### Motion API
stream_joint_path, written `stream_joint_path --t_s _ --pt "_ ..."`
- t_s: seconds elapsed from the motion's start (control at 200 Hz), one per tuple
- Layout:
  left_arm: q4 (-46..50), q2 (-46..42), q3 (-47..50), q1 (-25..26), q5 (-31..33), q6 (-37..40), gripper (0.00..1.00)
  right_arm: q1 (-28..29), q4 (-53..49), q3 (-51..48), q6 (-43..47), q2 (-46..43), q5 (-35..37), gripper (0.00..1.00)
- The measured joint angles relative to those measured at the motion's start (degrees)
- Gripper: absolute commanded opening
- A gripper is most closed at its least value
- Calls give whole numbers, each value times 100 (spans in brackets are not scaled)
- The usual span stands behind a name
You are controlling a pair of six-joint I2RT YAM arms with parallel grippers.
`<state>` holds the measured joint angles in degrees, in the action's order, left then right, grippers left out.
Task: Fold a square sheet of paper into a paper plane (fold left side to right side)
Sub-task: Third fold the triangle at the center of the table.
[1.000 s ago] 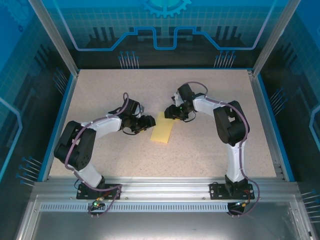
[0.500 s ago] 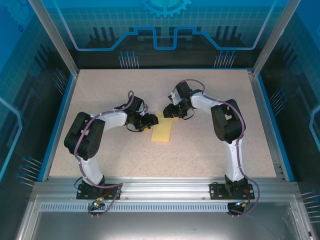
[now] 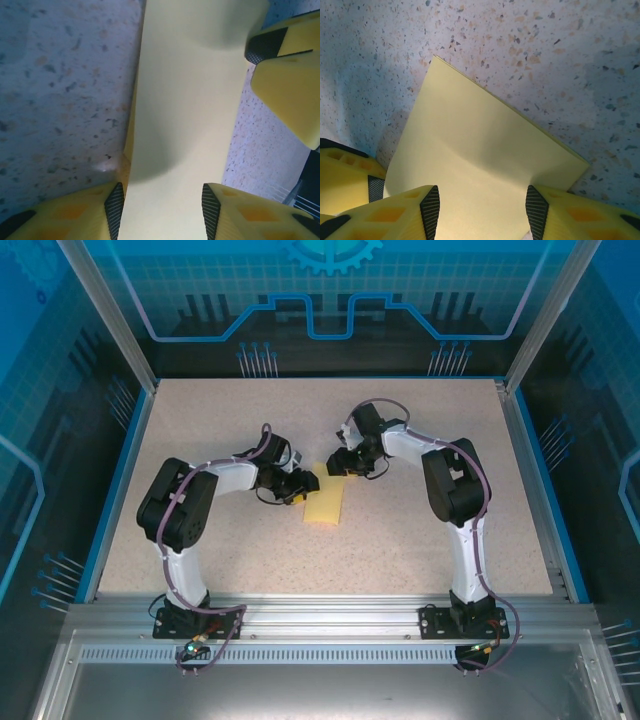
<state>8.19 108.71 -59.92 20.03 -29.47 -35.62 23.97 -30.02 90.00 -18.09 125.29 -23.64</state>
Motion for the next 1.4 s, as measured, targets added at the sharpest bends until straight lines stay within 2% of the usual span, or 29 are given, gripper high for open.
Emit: stream_joint_path --t_s 0.485,0.81,1.026,1.191,1.396 --pt "-57 -199 212 0 57 17 40 0 26 -17 20 0 -4 53" --pt "-57 -374 271 0 125 127 29 0 59 -28 42 0 -48 53" --pt "-57 -374 289 0 177 164 17 0 61 -28 61 0 -50 54" --pt "-61 -372 343 0 179 166 16 0 59 -28 109 0 -72 55" --pt "-72 -348 367 0 177 164 9 0 52 -28 170 -4 -85 55"
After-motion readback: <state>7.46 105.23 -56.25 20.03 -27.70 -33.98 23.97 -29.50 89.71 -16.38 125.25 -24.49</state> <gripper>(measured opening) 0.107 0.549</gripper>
